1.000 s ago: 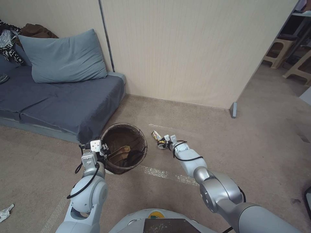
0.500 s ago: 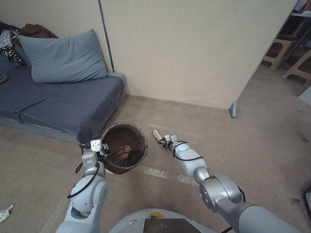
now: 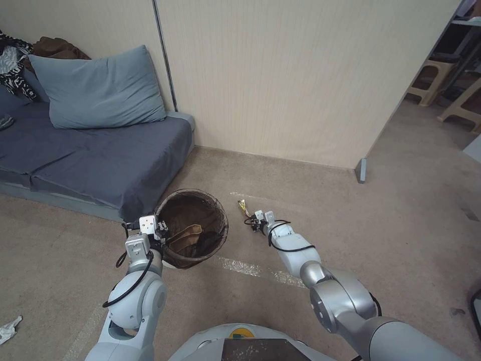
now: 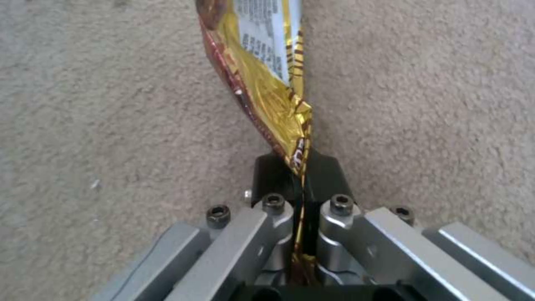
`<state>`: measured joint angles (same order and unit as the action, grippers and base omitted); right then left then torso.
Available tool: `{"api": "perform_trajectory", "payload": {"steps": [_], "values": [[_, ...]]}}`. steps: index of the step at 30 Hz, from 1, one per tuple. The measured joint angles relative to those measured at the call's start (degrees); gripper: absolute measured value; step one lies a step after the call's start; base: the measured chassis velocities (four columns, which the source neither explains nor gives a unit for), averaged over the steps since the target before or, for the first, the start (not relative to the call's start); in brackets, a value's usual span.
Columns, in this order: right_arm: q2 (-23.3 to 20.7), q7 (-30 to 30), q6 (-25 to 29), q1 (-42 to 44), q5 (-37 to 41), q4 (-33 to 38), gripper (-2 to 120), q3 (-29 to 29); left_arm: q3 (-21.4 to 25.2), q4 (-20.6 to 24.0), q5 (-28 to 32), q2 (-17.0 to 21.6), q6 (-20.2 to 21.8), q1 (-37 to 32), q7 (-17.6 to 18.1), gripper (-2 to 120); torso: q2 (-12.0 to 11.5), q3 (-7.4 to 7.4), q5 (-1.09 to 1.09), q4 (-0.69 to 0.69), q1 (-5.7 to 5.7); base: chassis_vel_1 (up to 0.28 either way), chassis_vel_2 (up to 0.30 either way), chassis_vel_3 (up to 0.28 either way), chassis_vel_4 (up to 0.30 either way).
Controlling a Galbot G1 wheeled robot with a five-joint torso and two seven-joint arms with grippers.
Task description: Pick up the trash bin, then pick up the garbage from the floor and place it into the trash bin.
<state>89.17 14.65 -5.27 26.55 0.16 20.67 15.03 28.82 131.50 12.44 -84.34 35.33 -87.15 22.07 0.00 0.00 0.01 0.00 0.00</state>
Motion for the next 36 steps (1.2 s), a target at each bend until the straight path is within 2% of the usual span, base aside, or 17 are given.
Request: {"api": "perform_trajectory", "payload": {"steps": [3, 7, 9, 10, 12, 13, 15, 17, 18, 19, 21, 22, 23, 26, 27, 31, 36], "values": [[-0.5, -0.7, 0.5, 1.3, 0.3, 3.3, 0, -0.4, 0.1, -0.2, 0.1, 0.1, 0.0, 0.1, 0.0, 6, 0.0, 0.00, 0.00, 0.00, 0.00, 0.000, 0.000, 0.000, 0.000], [-1.1, -2.1, 4.4, 3.2, 1.2, 8.3, 0, -0.7, 0.4, -1.2, 0.4, 0.3, 0.0, 0.4, 0.0, 6, 0.0, 0.00, -0.01, -0.01, 0.00, 0.000, 0.000, 0.000, 0.000], [-1.4, -3.2, 10.2, 4.5, 1.8, 11.2, 0, -0.7, 0.6, -2.2, 0.9, 0.5, 0.0, 0.7, 0.0, 6, 0.0, 0.00, -0.01, 0.00, 0.00, 0.000, 0.000, 0.000, 0.000], [-1.4, -3.2, 10.2, 4.5, 1.8, 11.2, 0, -0.7, 0.6, -2.2, 0.9, 0.5, 0.0, 0.7, 0.0, 6, 0.0, 0.00, -0.01, 0.00, 0.00, 0.000, 0.000, 0.000, 0.000], [-2.1, -3.4, 14.5, 5.8, 2.5, 14.9, 0, -0.8, 0.6, -2.8, 1.2, 0.7, 0.0, 0.9, 0.0, 6, 0.0, 0.00, 0.00, 0.01, 0.00, 0.000, 0.000, 0.000, 0.000], [-3.0, -3.3, 16.8, 7.3, 3.5, 19.7, 0, -1.0, 0.5, -3.1, 1.4, 0.9, 0.0, 1.0, 0.0, 6, 0.0, 0.00, -0.01, 0.00, 0.00, 0.000, 0.000, 0.000, 0.000], [-3.4, -3.2, 17.6, 8.1, 4.0, 22.2, 0, -1.2, 0.5, -3.2, 1.6, 0.9, 0.1, 1.1, 0.1, 6, 0.0, 0.00, -0.01, 0.01, 0.00, 0.000, 0.000, 0.000, 0.000], [-6.2, 0.4, 20.2, 13.0, 8.0, 37.6, 0, -2.4, 0.0, -3.7, 2.4, 0.9, 0.2, 1.1, 0.1, 6, 0.0, -0.01, -0.02, -0.01, 0.00, 0.000, 0.000, 0.000, 0.000], [-6.2, 0.4, 20.2, 13.0, 8.0, 37.6, 0, -2.4, 0.0, -3.7, 2.4, 0.9, 0.2, 1.1, 0.1, 6, 0.0, -0.01, -0.02, -0.01, 0.00, 0.000, 0.000, 0.000, 0.000], [-7.0, 2.1, 20.5, 14.6, 9.4, 42.0, 0, -3.0, -0.1, -3.7, 2.6, 0.9, 0.3, 1.1, 0.1, 6, 0.0, -0.01, -0.02, -0.02, 0.00, 0.000, 0.000, 0.000, 0.000], [-9.9, 7.5, 20.1, 19.5, 14.8, 55.5, 0, -5.6, -0.6, -3.8, 3.6, 1.0, 0.6, 1.1, 0.2, 6, 0.0, -0.01, -0.01, -0.01, 0.00, 0.000, 0.000, 0.000, 0.000], [-10.8, 8.3, 19.5, 20.8, 16.3, 59.0, 0, -6.8, -0.8, -3.7, 4.0, 1.0, 0.7, 1.0, 0.3, 6, 0.0, -0.01, -0.02, -0.02, 0.00, 0.000, 0.000, 0.000, 0.000], [-10.8, 8.3, 19.5, 20.8, 16.3, 59.0, 0, -6.8, -0.8, -3.7, 4.0, 1.0, 0.7, 1.0, 0.3, 6, 0.0, -0.01, -0.02, -0.02, 0.00, 0.000, 0.000, 0.000, 0.000], [-14.3, 7.7, 15.7, 24.5, 21.9, 70.0, 0, -14.0, -1.4, -3.4, 5.6, 1.1, 1.1, 1.0, 0.5, 6, 0.0, -0.01, -0.02, -0.02, 0.00, 0.000, 0.000, 0.000, 0.000], [-14.3, 7.7, 15.7, 24.5, 21.9, 70.0, 0, -14.0, -1.4, -3.4, 5.6, 1.1, 1.1, 1.0, 0.5, 6, 0.0, -0.01, -0.02, -0.02, 0.00, 0.000, 0.000, 0.000, 0.000], [-16.2, 3.4, 13.1, 25.4, 23.9, 73.4, 0, -23.4, -1.9, -2.3, 7.3, 1.0, 1.7, 0.6, 0.9, 6, 0.0, -0.01, -0.02, 0.00, 0.00, 0.000, 0.000, 0.000, 0.000], [-15.3, 2.4, 12.9, 25.2, 22.6, 69.9, 0, -27.1, -2.0, -1.7, 7.5, 0.8, 1.8, 0.4, 1.0, 6, 0.0, -0.01, -0.02, 0.01, 0.00, 0.000, 0.000, 0.000, 0.000]]}}
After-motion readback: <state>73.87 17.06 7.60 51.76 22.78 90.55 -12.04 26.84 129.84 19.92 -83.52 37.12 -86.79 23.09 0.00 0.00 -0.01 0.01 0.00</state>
